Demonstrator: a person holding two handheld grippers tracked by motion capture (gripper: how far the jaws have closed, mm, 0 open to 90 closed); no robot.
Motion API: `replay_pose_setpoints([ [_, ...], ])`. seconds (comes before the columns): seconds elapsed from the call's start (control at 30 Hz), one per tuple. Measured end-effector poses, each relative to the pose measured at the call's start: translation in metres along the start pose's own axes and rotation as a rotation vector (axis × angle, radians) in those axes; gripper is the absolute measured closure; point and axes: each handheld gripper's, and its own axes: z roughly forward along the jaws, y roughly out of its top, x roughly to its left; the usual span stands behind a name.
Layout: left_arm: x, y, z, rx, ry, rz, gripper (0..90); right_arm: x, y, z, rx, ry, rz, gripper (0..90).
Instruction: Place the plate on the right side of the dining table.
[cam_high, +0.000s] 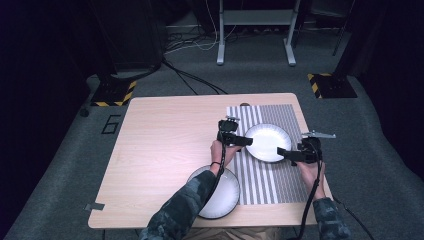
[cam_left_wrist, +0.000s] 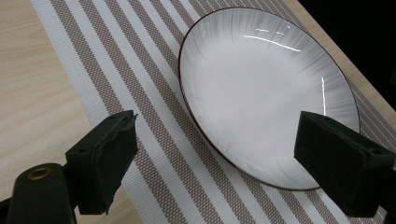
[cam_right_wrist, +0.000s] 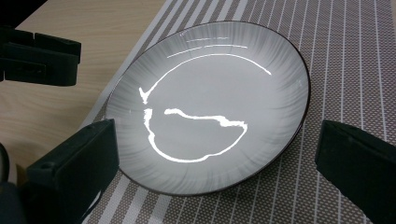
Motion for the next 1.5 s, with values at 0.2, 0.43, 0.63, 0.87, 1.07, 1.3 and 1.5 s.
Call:
replay_pose_setpoints([
  [0.2,0.01,-0.011,-0.018,-0.014,-0.004,0.008,12.5,0.005,-0.007,-0.009,0.004,0.009,-0.021,0.0],
  [0.43,0.024,-0.03,-0.047,-0.049,0.008,0.03,12.3,0.01,-0.015,-0.022,-0.006,0.027,-0.049,0.0],
  [0.63,0.043,-0.049,-0.077,-0.067,0.015,0.033,12.3,0.014,-0.023,-0.034,-0.013,0.033,-0.075,0.0],
  [0.87,0.066,-0.076,-0.108,-0.083,0.08,0.052,12.4,0.016,-0.037,-0.049,-0.013,0.007,-0.09,0.0],
  [1.07,0.087,-0.099,-0.134,-0.107,0.146,0.042,12.2,0.017,-0.051,-0.058,-0.002,-0.025,-0.115,0.0],
  [1.3,0.111,-0.135,-0.15,-0.077,0.194,0.048,11.2,0.016,-0.068,-0.062,0.02,-0.074,-0.138,0.0],
  [1.5,0.128,-0.166,-0.157,-0.079,0.233,0.003,11.3,0.015,-0.087,-0.057,0.061,-0.109,-0.149,0.0],
])
